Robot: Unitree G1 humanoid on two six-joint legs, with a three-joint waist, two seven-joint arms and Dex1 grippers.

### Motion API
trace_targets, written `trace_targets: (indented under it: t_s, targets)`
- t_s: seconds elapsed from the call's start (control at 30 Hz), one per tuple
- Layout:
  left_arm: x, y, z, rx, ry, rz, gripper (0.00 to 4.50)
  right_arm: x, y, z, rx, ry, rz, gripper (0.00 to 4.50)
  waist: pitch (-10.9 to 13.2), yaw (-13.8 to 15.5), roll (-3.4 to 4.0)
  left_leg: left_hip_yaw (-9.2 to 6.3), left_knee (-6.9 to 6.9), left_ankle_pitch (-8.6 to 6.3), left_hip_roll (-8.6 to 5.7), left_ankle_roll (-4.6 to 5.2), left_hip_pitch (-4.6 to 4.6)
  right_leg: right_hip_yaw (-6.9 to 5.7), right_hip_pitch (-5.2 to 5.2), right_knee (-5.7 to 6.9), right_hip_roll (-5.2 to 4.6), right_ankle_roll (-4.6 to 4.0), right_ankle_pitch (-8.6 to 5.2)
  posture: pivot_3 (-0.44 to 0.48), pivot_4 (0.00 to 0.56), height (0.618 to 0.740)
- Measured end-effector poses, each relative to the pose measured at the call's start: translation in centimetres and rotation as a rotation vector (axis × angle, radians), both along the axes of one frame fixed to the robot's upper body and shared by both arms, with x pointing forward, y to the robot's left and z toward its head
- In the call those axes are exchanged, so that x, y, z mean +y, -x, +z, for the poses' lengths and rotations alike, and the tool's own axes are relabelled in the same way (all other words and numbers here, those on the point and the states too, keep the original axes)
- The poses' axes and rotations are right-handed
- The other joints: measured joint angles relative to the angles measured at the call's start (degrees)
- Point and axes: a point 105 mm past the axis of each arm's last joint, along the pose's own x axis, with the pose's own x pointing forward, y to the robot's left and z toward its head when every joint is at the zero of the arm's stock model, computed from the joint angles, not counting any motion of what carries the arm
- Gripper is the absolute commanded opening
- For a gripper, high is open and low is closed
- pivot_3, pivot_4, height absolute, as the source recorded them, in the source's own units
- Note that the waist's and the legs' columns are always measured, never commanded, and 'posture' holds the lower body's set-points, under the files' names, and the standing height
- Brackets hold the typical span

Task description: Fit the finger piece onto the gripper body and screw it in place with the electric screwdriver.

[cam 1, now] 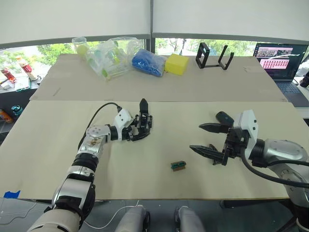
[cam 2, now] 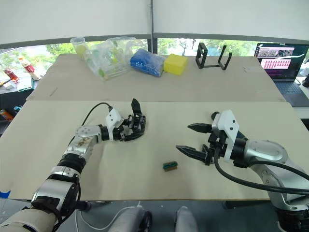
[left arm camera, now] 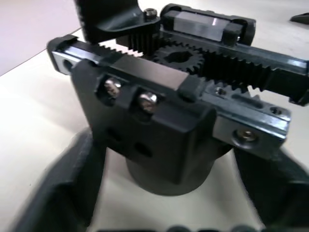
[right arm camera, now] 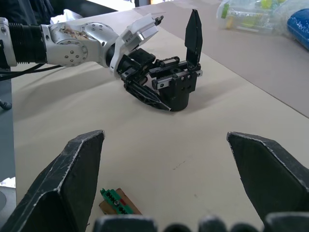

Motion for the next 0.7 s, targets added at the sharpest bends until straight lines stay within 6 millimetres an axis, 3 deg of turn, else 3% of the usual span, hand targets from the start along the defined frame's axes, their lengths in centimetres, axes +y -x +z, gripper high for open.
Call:
trace_targets:
  t_s: [0.23, 0.5, 0.7]
  targets:
    - [-0.6, 0.3, 0.0, -0.044, -0.001, 0.030, 2.30, 0.0, 0.0, 0.0, -0.001, 0.000, 0.001, 4.50, 0.00, 0.13, 0.00, -0.01, 0.01, -0.01, 0.00, 0.01, -0.04, 0.02, 0.00, -0.01, -0.04, 0.00, 0.00, 0.000, 0.150, 0.740]
    - [-7.3, 2.3, 1.3, -0.045, 0.061, -0.026, 2.30, -0.1, 0.1, -0.3, 0.011, 0.000, 0.000, 4.50, 0.00, 0.15, -0.01, -0.01, 0.16, -0.05, -0.01, 0.10, -0.23, 0.04, -0.07, 0.04, 0.00, 0.09, 0.05, 0.000, 0.150, 0.740]
    - [-9.2, 2.2, 0.6, 0.005, 0.033, 0.055, 2.30, -0.1, 0.2, -0.4, 0.014, 0.000, -0.005, 4.50, 0.00, 0.01, 0.00, -0.01, 0.16, -0.02, 0.01, 0.04, -0.14, 0.08, -0.08, 0.06, 0.06, 0.08, 0.05, 0.000, 0.150, 0.740]
